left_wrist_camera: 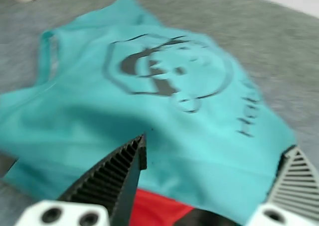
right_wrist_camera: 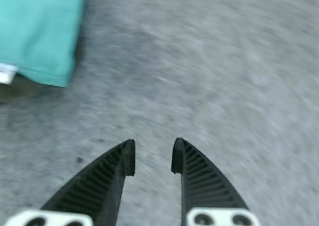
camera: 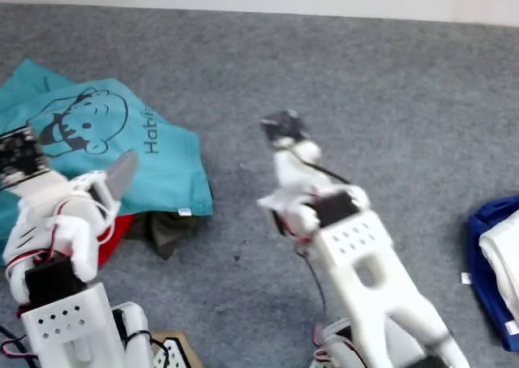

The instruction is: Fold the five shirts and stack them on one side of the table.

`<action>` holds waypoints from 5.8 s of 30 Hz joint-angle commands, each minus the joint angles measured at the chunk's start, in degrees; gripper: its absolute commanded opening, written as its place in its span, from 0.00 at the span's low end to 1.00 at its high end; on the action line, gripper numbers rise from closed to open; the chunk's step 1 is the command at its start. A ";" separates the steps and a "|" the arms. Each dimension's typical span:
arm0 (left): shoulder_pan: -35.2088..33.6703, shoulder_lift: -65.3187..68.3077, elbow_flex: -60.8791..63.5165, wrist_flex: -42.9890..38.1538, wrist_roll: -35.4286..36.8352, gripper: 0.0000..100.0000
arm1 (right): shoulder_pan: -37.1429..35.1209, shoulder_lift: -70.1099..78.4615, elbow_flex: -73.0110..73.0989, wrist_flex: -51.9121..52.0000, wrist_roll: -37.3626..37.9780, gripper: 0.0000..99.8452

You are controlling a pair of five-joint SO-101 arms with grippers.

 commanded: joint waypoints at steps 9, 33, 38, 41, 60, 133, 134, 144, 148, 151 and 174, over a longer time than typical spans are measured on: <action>-20.97 12.88 -1.01 -5.98 0.62 0.31 | -18.68 13.49 -6.37 -17.63 4.57 0.13; -24.40 48.40 -18.42 -8.53 0.79 0.31 | -17.45 33.98 -16.22 -23.08 4.66 0.00; -23.60 48.40 -18.24 -8.35 0.79 0.31 | -14.46 33.71 -16.22 -22.73 4.48 0.01; -21.23 48.13 -18.24 -8.26 0.79 0.31 | -12.53 31.96 -16.04 -22.55 4.31 0.01; -10.95 48.13 -18.24 -8.26 0.88 0.31 | 18.95 -11.91 -1.89 -19.03 4.22 0.01; -11.03 48.57 -18.51 -8.44 0.79 0.31 | 3.65 18.77 -8.84 -31.34 20.22 0.01; -10.68 48.57 -18.51 -8.44 0.79 0.31 | 5.14 17.01 -8.22 -31.34 19.69 0.01; -7.08 48.13 -18.51 -8.35 0.79 0.31 | 21.93 1.54 -3.03 -31.43 11.52 0.01; -5.49 48.13 -18.51 -8.35 0.79 0.31 | 27.56 -2.77 -1.45 -31.43 8.53 0.01; -4.88 48.13 -18.51 -8.35 0.79 0.31 | 31.25 -4.44 -1.36 -31.43 4.92 0.01; 10.15 48.75 -8.57 -27.78 0.53 0.31 | 30.20 -5.05 -1.36 -27.47 1.41 0.22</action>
